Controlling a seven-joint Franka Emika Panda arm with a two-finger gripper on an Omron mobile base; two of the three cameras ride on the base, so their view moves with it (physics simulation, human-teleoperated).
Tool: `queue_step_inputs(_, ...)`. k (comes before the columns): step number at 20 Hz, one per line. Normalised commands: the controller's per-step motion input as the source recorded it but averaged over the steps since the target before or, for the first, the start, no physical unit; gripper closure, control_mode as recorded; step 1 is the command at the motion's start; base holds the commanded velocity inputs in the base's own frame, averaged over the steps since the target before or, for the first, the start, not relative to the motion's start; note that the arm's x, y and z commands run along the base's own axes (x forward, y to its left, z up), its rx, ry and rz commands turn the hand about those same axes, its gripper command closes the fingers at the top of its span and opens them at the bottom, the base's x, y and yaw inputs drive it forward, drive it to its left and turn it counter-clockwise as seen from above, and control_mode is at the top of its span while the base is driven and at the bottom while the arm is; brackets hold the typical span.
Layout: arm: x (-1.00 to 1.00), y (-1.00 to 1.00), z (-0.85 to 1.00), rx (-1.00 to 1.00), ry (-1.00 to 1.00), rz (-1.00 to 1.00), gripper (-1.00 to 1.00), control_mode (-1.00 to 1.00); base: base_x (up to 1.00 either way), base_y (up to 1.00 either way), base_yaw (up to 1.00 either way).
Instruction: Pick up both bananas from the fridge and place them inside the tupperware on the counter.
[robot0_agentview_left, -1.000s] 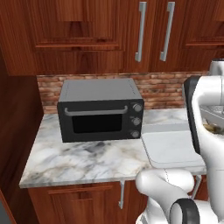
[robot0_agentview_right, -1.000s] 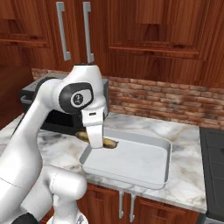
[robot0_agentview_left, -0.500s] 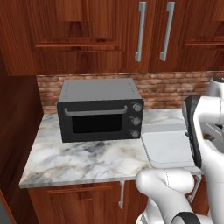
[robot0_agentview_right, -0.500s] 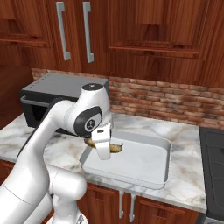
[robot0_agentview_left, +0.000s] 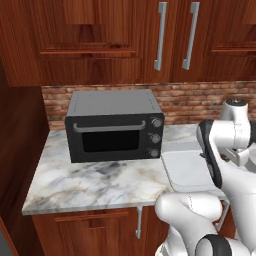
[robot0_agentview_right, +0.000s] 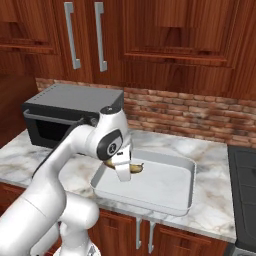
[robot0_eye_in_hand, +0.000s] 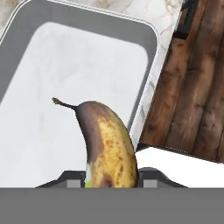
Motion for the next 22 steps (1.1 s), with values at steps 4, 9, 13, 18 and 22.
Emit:
queue_step_inputs(4,0.62,-0.13,-0.45,0.0,0.0,0.0,1.0,-1.0,0.0,0.0,0.0)
queue_step_inputs(9,0.46,-0.14,-0.47,0.0,0.0,0.0,1.0,-1.0,0.0,0.0,0.0)
queue_step_inputs(13,0.2,-0.13,-0.47,0.0,0.0,0.0,1.0,-1.0,0.0,0.0,0.0)
queue_step_inputs(18,0.19,-0.15,-0.43,0.0,0.0,0.0,1.0,-1.0,0.0,0.0,0.0)
queue_step_inputs(22,0.11,-0.1,-0.34,0.0,0.0,0.0,1.0,-1.0,0.0,0.0,0.0)
